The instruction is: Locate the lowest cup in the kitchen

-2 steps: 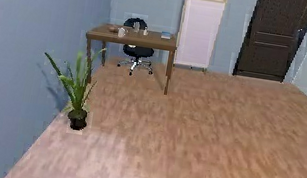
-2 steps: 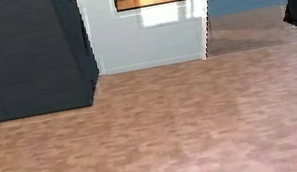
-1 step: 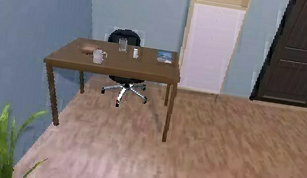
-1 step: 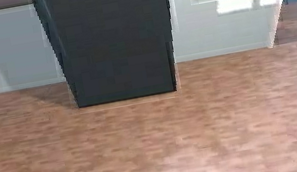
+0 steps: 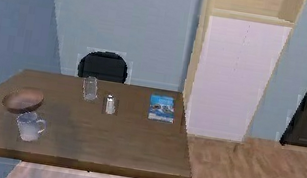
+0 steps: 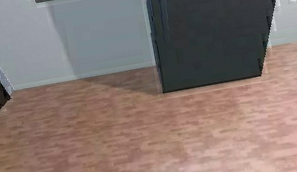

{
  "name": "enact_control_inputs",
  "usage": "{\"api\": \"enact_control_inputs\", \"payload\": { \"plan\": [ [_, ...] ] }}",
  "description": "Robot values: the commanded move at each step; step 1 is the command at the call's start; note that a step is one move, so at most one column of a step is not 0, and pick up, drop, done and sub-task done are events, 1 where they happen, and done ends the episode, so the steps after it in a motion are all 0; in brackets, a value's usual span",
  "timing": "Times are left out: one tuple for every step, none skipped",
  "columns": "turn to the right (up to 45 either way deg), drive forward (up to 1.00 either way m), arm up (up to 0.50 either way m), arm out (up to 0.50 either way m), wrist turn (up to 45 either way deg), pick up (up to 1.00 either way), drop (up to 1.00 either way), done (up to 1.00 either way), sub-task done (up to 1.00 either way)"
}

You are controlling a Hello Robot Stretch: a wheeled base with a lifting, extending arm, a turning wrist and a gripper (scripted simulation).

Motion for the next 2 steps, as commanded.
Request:
{"api": "enact_control_inputs", "payload": {
  "plan": [
    [3.0, 0.00, 0.00, 0.00, 0.0, 0.00, 0.00, 0.00, 0.00],
    [0.0, 0.30, 0.00, 0.00, 0.0, 0.00, 0.00, 0.00, 0.00]
  ]
}}
